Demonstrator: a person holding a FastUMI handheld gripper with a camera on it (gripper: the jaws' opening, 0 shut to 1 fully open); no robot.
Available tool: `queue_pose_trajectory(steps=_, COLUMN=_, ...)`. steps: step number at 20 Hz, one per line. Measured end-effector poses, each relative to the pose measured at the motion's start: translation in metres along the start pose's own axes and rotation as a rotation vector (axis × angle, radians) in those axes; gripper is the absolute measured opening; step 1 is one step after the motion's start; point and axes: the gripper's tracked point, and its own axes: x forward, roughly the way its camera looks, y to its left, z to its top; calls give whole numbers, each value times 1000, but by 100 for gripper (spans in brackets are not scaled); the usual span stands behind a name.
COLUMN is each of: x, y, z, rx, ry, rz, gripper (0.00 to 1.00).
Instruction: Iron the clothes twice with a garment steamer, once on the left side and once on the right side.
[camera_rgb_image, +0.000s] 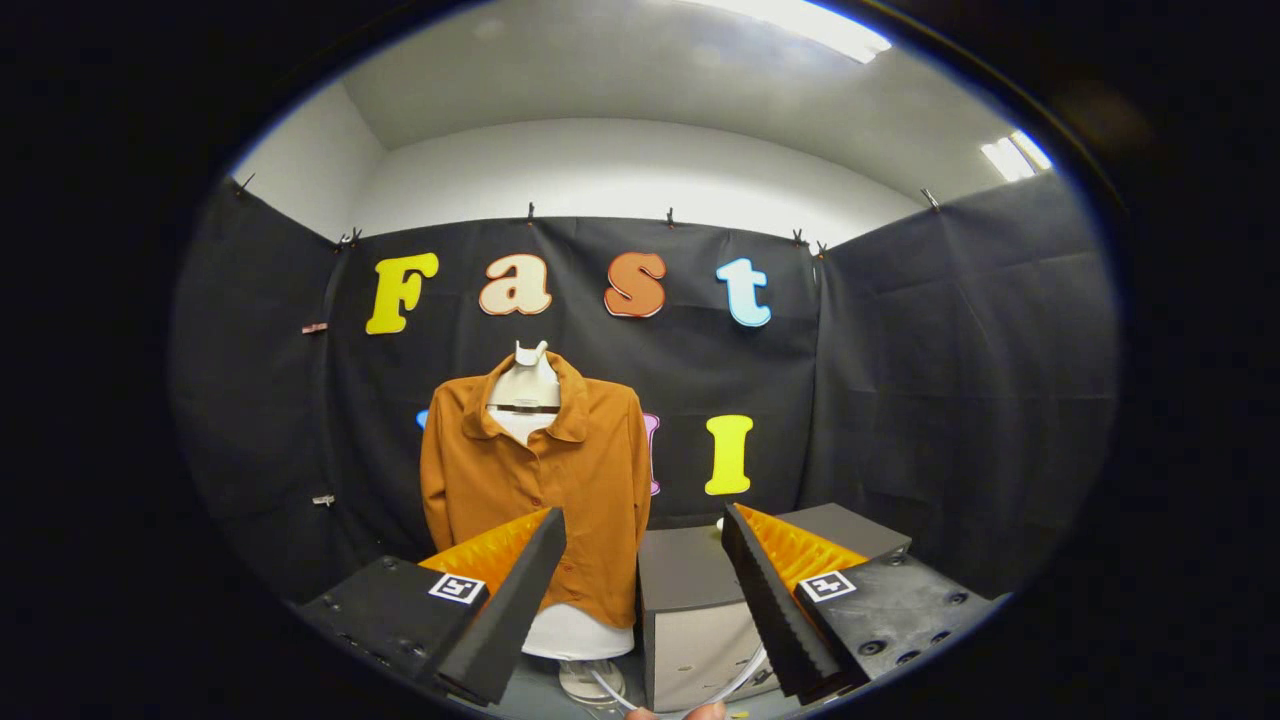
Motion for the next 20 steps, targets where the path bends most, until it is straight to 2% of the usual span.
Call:
queue_pose_trajectory(steps=6, x=75, y=-82, z=-43, rx=-33, ry=148, rz=-49, gripper=98)
queue_pose_trajectory(steps=10, x=128, y=-124, z=-86, rx=10, ry=299, rz=-47, gripper=98)
queue_pose_trajectory(steps=14, x=180, y=-165, z=-128, rx=-4, ry=443, rz=-42, gripper=99)
queue_pose_trajectory(steps=20, x=238, y=-199, z=-200, rx=106, ry=667, rz=-19, gripper=99)
